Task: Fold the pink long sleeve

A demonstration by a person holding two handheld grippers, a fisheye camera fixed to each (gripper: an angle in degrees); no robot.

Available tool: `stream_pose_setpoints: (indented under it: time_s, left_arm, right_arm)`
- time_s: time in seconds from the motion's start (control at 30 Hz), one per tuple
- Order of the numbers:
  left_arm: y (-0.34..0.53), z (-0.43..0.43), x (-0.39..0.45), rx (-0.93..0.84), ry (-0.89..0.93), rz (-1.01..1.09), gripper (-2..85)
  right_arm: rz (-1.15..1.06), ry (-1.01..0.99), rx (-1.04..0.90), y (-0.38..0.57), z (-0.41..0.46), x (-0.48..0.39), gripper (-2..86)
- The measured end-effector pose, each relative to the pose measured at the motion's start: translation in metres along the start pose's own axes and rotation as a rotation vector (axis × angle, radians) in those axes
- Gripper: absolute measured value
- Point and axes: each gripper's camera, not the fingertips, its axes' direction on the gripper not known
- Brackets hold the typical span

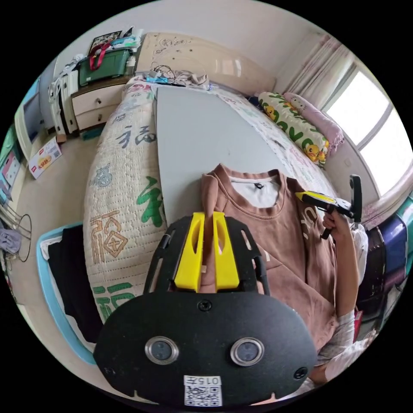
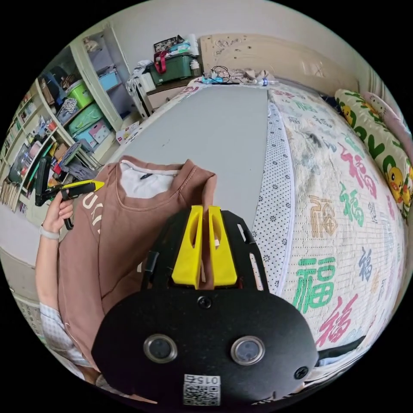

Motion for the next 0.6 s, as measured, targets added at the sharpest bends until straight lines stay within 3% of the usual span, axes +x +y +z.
stream_pose_setpoints:
  time_s: [0.17,0.33,0.47,0.6]
  left_arm:
    - [0.059,-0.075,0.046,0.242,0.017,0.147,1.4]
    - [0.206,-0.188,0.107,0.411,0.066,0.376,1.0]
    - [0.351,-0.228,0.141,0.447,0.103,0.556,0.9]
    - [0.509,-0.209,0.16,0.405,0.156,0.653,0.9]
  right_arm:
    - [-0.058,-0.035,0.201,0.058,-0.093,-0.014,-0.2]
    - [-0.198,-0.088,0.441,0.2,-0.228,-0.031,-0.4]
    - [-0.319,-0.212,0.458,0.319,-0.274,-0.041,-0.4]
    - [-0.471,-0.256,0.401,0.448,-0.274,-0.06,-0.4]
